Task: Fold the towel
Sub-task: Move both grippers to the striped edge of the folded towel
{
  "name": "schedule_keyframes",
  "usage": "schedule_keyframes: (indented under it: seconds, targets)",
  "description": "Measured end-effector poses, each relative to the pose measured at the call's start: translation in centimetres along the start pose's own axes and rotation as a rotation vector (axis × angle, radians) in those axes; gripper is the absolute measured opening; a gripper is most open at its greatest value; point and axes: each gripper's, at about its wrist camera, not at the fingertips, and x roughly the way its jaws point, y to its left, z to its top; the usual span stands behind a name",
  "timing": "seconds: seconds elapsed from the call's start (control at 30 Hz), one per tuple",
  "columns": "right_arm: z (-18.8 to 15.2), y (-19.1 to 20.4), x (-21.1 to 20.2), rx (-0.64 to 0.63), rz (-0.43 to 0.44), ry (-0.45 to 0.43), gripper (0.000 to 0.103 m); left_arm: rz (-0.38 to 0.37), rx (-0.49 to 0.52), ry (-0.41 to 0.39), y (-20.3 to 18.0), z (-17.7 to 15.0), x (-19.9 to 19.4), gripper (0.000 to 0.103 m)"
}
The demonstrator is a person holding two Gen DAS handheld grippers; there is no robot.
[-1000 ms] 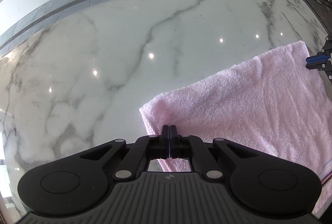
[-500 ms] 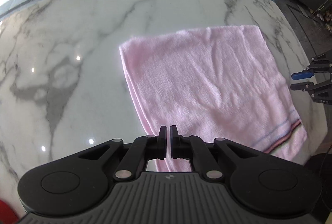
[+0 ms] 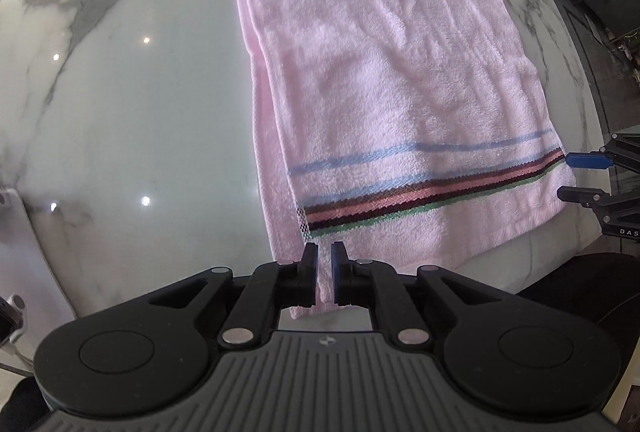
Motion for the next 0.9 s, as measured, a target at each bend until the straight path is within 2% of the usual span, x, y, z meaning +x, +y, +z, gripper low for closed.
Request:
schedule_keyframes:
  seconds: [0.07, 0.13, 0.23, 0.53, 0.6, 0.7, 0.9]
  targets:
    - [-0.1, 0.5, 0.3, -0.004, -0.007, 0.002, 0.042, -0.004, -0.017, 0.004, 0.0, -0.4, 0.2, 0.008]
    - [-0.1, 0.7, 0.6, -0.003, -0.012, 0.003, 0.042, 0.018, -0.017, 0.007, -0.2, -0.7, 0.6, 0.015]
    - [-0.1, 0.7, 0.8, 0.004, -0.016, 0.007, 0.042, 0.043, -0.041, 0.013, -0.1, -1.0, 0.9, 0.015]
    - [-0.2, 0.8, 2.0, 0.004, -0.016, 0.029, 0.042, 0.029, -0.074, 0.019, -0.2, -1.3, 1.9, 0.018]
    - [-0.3, 0.9, 2.3, -0.001, -0.017, 0.033, 0.042, 0.031, -0.071, 0.018, -0.3, -1.3, 1.9, 0.017]
    - [-0.4, 0.9, 2.5, -0.001, -0.017, 0.03, 0.042, 0.038, -0.073, 0.016, -0.3, -1.2, 2.0, 0.009]
    - [-0.6, 0.7, 2.6, 0.0, -0.011, 0.025, 0.043, 0.053, -0.061, 0.005, -0.4, -1.3, 2.0, 0.006]
